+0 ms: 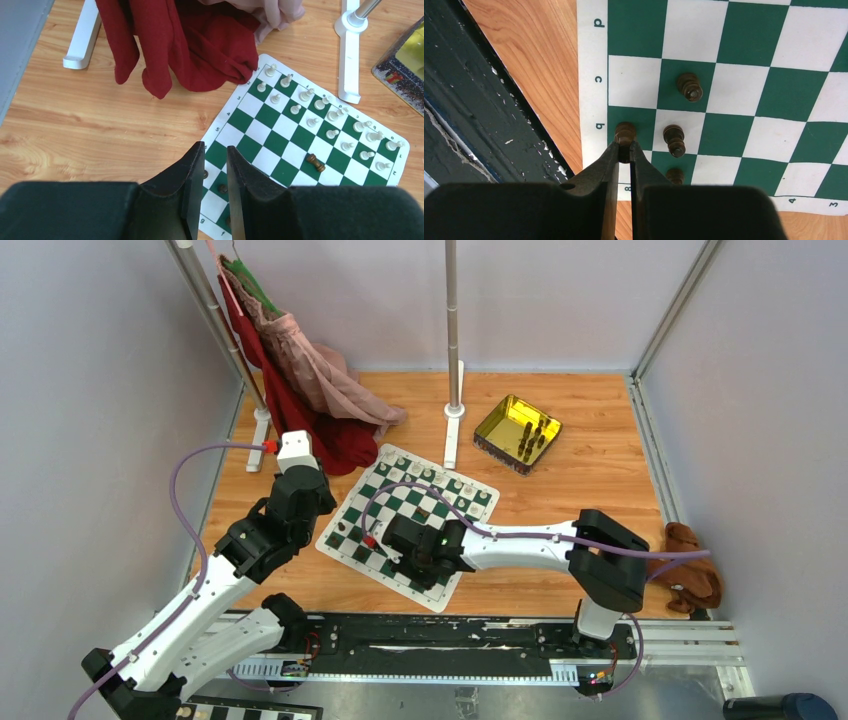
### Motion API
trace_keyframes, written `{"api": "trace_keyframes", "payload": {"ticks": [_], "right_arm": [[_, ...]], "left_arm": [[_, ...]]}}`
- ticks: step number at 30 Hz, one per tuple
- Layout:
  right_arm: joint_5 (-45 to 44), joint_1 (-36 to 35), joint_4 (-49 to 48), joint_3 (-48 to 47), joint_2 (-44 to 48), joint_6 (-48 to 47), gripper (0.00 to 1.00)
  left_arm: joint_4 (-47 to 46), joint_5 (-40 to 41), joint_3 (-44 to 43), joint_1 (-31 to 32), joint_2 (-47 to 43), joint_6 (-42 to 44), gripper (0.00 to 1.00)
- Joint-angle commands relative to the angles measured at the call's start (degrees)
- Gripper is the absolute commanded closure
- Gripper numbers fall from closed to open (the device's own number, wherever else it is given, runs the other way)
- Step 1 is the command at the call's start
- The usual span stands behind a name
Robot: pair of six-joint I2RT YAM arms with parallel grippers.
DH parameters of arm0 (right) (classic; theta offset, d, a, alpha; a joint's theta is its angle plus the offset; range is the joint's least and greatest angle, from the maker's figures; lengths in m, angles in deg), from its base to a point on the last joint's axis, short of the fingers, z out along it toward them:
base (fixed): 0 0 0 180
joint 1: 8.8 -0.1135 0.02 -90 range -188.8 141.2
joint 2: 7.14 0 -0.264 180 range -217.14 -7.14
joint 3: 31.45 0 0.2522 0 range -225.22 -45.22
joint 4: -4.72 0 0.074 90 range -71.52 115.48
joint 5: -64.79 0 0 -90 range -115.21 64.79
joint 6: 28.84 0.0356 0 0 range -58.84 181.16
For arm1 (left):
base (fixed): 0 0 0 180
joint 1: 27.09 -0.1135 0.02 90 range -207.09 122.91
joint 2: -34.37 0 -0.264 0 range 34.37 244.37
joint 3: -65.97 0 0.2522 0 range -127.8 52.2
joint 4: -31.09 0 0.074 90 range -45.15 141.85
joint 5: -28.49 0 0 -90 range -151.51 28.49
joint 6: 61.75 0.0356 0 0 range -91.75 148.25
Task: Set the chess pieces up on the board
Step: Place the chess piece on the chessboard, then pick up the chess piece from the chessboard.
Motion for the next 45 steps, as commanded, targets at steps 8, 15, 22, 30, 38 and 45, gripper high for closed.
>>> {"api": "trace_keyframes", "payload": {"ticks": [8,15,22,30,38,45], "right_arm": [[1.51,-0.72,1.04,-0.37,0.57,-2.37,0.59],[0.75,-0.70,5.35,-5.22,2.84,-3.60,0.58],[-4.56,0.57,9.42,-14.74,5.15,-4.00,0.59],[-5.91,9.67,9.87,-22.63,0.07,-4.58,0.59],[-6.63,16.87,9.56,-27.57,-8.11,-8.18,0.61],[-5.67,20.94,3.84,-21.75,-8.12,-8.40,0.63]], "left_arm": [[-0.89,1.77,-0.64,-0.22,-0.25,-0.43,0.70],[-1.41,2.36,-1.00,-0.22,-0.27,-0.32,0.69],[-1.97,3.50,-2.84,-0.22,0.55,1.40,0.66],[-2.22,-0.09,-4.57,-0.66,2.93,3.93,0.57],[-0.65,-6.64,-3.19,-1.57,2.53,3.78,0.54],[-0.99,-10.65,-1.37,-2.19,2.20,5.93,0.53]]}}
